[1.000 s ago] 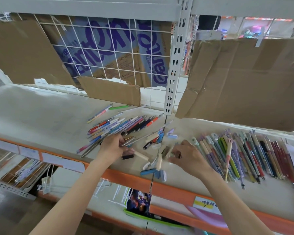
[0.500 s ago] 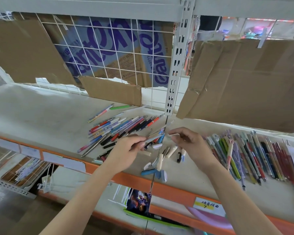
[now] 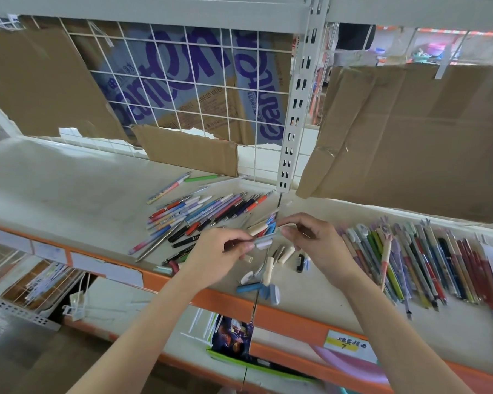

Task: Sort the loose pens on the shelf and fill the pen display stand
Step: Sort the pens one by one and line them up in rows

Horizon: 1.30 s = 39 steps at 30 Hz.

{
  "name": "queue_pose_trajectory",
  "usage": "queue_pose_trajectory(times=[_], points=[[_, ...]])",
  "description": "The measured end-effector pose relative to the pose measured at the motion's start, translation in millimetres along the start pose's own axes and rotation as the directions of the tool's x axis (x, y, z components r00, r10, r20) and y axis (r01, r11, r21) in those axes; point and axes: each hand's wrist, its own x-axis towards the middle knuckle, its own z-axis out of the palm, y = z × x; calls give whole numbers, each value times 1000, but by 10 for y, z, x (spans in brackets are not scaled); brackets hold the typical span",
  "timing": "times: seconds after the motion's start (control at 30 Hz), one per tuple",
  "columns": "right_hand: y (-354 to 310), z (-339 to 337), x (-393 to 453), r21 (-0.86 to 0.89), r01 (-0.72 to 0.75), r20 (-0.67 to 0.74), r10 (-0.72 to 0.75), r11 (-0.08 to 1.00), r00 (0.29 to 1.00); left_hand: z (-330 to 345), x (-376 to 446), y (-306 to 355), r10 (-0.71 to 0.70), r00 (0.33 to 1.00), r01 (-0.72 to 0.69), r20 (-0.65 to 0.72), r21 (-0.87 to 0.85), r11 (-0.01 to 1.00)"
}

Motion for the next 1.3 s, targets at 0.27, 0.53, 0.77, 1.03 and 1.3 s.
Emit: queue_pose_trajectory(times=[0.27, 0.53, 0.77, 1.03, 1.3], points=[[21, 9, 67, 64, -85, -30, 87, 994, 996, 64, 126, 24, -291, 916, 389, 277, -425, 818], [11, -54, 115, 476, -161, -1, 183, 865, 983, 167, 193, -2, -208, 805, 591, 555, -722, 361], [44, -96, 152, 454, -136, -23, 163, 881, 986, 151, 201, 9, -275, 836, 548, 475, -683, 483], [130, -62, 168, 411, -166, -82, 218, 897, 973, 67, 227, 45, -300, 913, 401, 276, -483, 778], [189, -206, 270, 394, -183, -138, 255, 901, 957, -192, 222, -247, -428, 896, 430, 122, -486, 761]])
